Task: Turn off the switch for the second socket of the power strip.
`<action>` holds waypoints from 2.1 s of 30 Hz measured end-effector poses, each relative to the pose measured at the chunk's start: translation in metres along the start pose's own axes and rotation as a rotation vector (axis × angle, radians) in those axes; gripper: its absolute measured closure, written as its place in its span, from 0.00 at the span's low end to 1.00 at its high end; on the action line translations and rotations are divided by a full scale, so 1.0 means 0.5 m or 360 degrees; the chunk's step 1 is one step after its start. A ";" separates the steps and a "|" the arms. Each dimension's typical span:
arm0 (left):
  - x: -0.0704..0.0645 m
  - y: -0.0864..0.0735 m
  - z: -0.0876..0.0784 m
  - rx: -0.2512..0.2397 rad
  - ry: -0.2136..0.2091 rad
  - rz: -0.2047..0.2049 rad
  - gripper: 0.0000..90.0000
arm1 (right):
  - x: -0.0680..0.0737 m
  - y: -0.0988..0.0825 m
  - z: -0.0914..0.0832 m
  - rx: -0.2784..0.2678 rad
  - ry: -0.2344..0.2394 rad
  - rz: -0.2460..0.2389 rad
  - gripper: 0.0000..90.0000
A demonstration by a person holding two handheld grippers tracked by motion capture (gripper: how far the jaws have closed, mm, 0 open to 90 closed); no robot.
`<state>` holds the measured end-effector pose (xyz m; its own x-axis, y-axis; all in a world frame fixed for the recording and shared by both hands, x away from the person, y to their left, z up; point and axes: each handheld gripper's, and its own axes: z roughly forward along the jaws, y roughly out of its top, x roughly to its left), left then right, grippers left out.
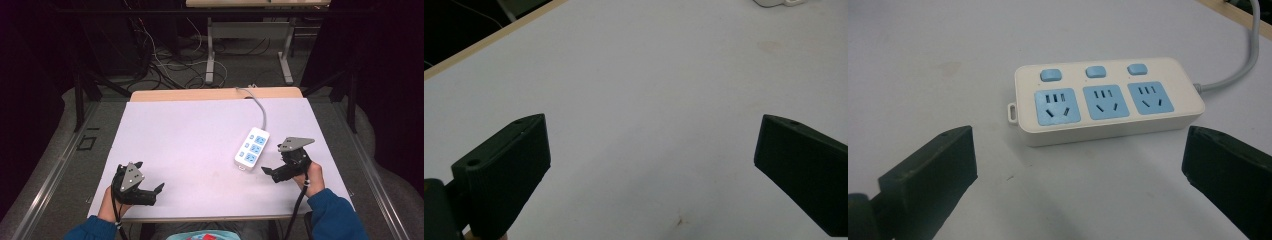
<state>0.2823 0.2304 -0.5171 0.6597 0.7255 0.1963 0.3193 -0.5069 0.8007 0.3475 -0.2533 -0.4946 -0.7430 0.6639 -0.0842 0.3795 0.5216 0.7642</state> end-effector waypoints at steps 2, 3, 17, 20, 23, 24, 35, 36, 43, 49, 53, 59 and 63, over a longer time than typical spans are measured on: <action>0.000 0.000 0.000 -0.0001 0.0000 -0.0003 0.02 | -0.003 0.003 0.003 0.0000 -0.0007 0.0000 0.01; 0.000 0.000 0.000 -0.0001 0.0000 -0.0003 0.02 | -0.004 0.004 0.004 -0.0003 -0.0009 -0.0003 0.01; 0.000 0.000 -0.001 0.0003 0.0003 0.0006 0.02 | -0.023 0.022 0.019 0.0000 -0.0012 0.0015 0.01; 0.000 0.000 0.000 0.0002 0.0002 0.0005 0.02 | -0.028 0.027 0.024 0.0002 -0.0012 0.0028 0.01; 0.000 0.000 0.000 -0.0001 -0.0001 0.0004 0.02 | -0.033 0.031 0.030 0.0006 -0.0011 0.0035 0.01; 0.000 0.000 0.001 -0.0004 0.0001 0.0005 0.02 | -0.036 0.033 0.033 -0.0002 -0.0011 0.0035 0.01; 0.000 0.000 0.001 -0.0003 0.0001 0.0003 0.02 | -0.055 0.050 0.049 -0.0003 -0.0024 0.0048 0.01; 0.000 0.000 0.001 -0.0005 0.0002 0.0003 0.02 | -0.055 0.050 0.049 -0.0003 -0.0024 0.0048 0.01; 0.000 0.000 0.000 0.0004 0.0002 0.0008 0.02 | -0.066 0.059 0.059 0.0011 -0.0029 0.0076 0.01; 0.000 0.000 0.001 -0.0002 -0.0001 0.0003 0.02 | -0.077 0.064 0.066 0.0005 -0.0031 0.0098 0.01; -0.001 0.000 0.001 0.0000 0.0004 0.0012 0.02 | -0.085 0.067 0.072 -0.0012 -0.0038 0.0099 0.01; 0.000 0.000 0.001 0.0007 -0.0003 0.0010 0.02 | -0.098 0.069 0.080 -0.0006 -0.0052 0.0140 0.01; -0.001 0.000 0.001 0.0000 0.0002 0.0009 0.02 | -0.111 0.068 0.084 -0.0007 -0.0061 0.0167 0.01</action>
<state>0.2825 0.2299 -0.5175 0.6608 0.7230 0.2014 0.3153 -0.5110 0.7996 0.4246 -0.2498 -0.4911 -0.6777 0.7348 -0.0278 0.4514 0.4456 0.7731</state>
